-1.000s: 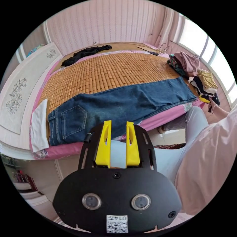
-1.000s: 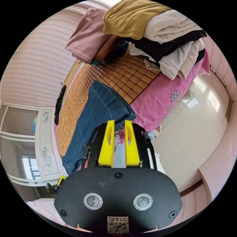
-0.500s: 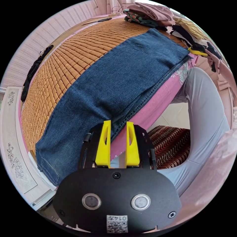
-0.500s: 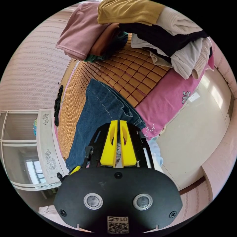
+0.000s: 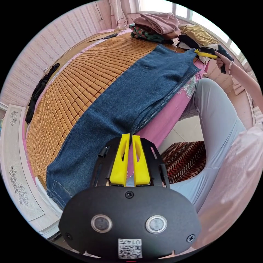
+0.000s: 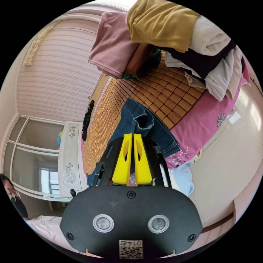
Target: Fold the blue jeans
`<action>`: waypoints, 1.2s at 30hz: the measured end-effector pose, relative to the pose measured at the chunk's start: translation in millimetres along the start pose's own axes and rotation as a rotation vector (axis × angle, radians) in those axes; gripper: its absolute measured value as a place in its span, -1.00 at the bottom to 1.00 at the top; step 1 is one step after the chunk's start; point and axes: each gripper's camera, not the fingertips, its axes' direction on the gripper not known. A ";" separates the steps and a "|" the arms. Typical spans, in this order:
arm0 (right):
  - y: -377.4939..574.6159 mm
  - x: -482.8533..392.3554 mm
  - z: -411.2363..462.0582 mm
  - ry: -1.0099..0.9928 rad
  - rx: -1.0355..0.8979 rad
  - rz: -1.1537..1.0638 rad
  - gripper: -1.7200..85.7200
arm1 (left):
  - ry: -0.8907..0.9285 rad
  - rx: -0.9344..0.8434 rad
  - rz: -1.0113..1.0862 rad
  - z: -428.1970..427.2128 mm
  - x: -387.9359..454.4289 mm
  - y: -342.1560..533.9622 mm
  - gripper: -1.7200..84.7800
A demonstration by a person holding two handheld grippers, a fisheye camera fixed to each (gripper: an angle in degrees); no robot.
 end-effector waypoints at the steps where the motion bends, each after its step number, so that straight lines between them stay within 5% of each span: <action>1: 3.0 -1.9 -6.5 0.003 0.010 -0.016 -0.95 | 0.002 0.013 0.002 -3.0 -0.2 4.5 -0.98; 10: 23.8 63.0 -4.1 0.042 -0.007 0.109 -0.95 | 0.031 -0.011 -0.004 27.0 2.3 21.3 -0.98; 20: -22.0 -52.7 -55.6 -0.134 0.137 -0.339 -0.95 | -0.040 0.112 -0.007 -13.4 -16.4 46.8 -0.98; 27: 5.8 147.2 29.9 0.085 -0.094 0.101 -0.93 | 0.060 0.049 -0.054 32.0 -27.2 63.8 -0.97; 31: 8.4 188.8 55.5 0.137 -0.097 0.162 -0.87 | 0.076 0.019 -0.036 41.4 -37.0 67.8 -0.97; 36: 2.9 250.4 85.2 0.185 -0.058 0.293 -0.60 | 0.099 0.018 -0.056 42.9 -49.6 75.5 -0.97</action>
